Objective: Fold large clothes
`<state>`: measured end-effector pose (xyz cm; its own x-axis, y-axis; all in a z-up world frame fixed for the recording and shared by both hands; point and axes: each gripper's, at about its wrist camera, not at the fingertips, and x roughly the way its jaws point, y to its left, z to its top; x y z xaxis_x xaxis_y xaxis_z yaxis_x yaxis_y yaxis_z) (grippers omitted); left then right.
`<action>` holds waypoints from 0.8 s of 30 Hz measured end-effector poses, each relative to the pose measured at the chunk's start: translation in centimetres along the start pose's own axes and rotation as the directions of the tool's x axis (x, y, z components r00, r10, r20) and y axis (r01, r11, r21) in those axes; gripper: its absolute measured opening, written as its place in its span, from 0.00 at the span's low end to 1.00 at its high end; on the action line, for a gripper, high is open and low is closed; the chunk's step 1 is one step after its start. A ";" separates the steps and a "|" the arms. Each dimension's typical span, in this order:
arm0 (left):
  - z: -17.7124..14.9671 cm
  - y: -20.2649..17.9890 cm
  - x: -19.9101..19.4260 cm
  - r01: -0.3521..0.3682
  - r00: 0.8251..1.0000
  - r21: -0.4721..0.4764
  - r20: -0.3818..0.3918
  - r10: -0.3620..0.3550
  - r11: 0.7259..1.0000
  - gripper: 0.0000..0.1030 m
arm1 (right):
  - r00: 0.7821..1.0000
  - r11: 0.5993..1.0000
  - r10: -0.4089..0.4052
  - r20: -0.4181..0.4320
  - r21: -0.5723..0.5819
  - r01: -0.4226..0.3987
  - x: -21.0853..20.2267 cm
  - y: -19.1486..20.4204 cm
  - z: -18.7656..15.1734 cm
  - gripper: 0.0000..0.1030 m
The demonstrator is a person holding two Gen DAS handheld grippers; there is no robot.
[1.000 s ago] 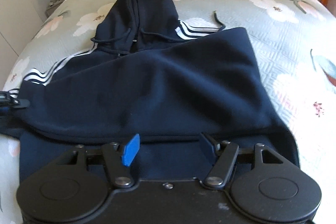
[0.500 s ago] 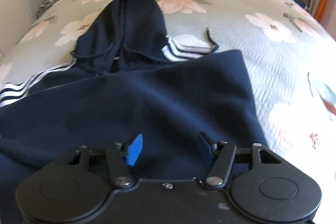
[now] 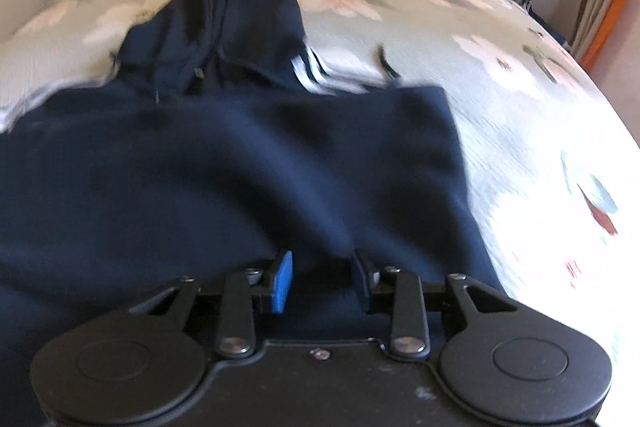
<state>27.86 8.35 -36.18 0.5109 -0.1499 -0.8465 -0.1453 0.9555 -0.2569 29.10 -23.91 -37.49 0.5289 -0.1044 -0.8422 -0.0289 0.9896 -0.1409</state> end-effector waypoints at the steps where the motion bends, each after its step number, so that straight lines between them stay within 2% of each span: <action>1: -0.1 0.5 -0.3 0.007 1.000 -0.020 -0.005 -0.007 1.000 0.13 | 1.000 1.000 -0.005 0.000 -0.008 0.005 -0.4 -0.2 -0.8 0.41; 4: -0.7 1.6 -2.0 0.018 1.000 -0.055 0.011 -0.017 0.998 0.13 | 0.999 1.000 -0.019 -0.028 -0.026 0.018 -1.5 -0.2 -1.9 0.42; 7: -1.1 2.8 -4.4 -0.005 0.999 -0.059 0.046 0.007 0.998 0.15 | 0.999 0.999 0.027 -0.028 0.045 -0.026 -2.9 -0.1 -2.6 0.42; 11: -1.9 6.9 -8.6 -0.121 0.986 -0.097 0.102 0.131 0.988 0.21 | 0.999 0.999 0.040 0.032 0.029 -0.041 -5.4 2.1 -2.6 0.42; 13: -1.8 10.0 -10.1 -0.173 0.974 -0.150 0.122 0.192 0.973 0.27 | 0.996 0.998 0.064 0.056 0.001 -0.064 -6.5 3.6 -2.4 0.53; 16: -0.8 15.2 -11.6 -0.267 0.942 -0.248 0.135 0.306 0.931 0.39 | 0.994 0.996 0.071 0.080 -0.066 -0.066 -7.5 6.0 -2.1 0.58; 18: 0.2 19.1 -12.5 -0.310 0.918 -0.317 0.144 0.369 0.896 0.58 | 0.992 0.993 0.088 0.085 -0.091 -0.080 -7.5 6.9 -1.9 0.58; 19: 0.9 21.0 -12.7 -0.324 0.907 -0.351 0.149 0.394 0.879 0.63 | 0.992 0.991 0.095 0.084 -0.102 -0.087 -7.5 7.4 -1.8 0.59; 21: 2.2 24.8 -13.1 -0.341 0.888 -0.430 0.144 0.437 0.836 0.66 | 0.992 0.990 0.098 0.080 -0.111 -0.089 -7.4 8.0 -1.9 0.62; 24: 4.5 30.2 -12.8 -0.305 0.885 -0.555 0.135 0.446 0.774 0.66 | 0.993 0.989 0.099 0.065 -0.118 -0.091 -7.1 8.6 -2.1 0.64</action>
<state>20.74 40.24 -31.01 0.5017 0.3280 -0.8004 -0.7387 0.6440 -0.1991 23.29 -14.82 -33.84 0.5777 0.0004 -0.8162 -0.1762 0.9765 -0.1243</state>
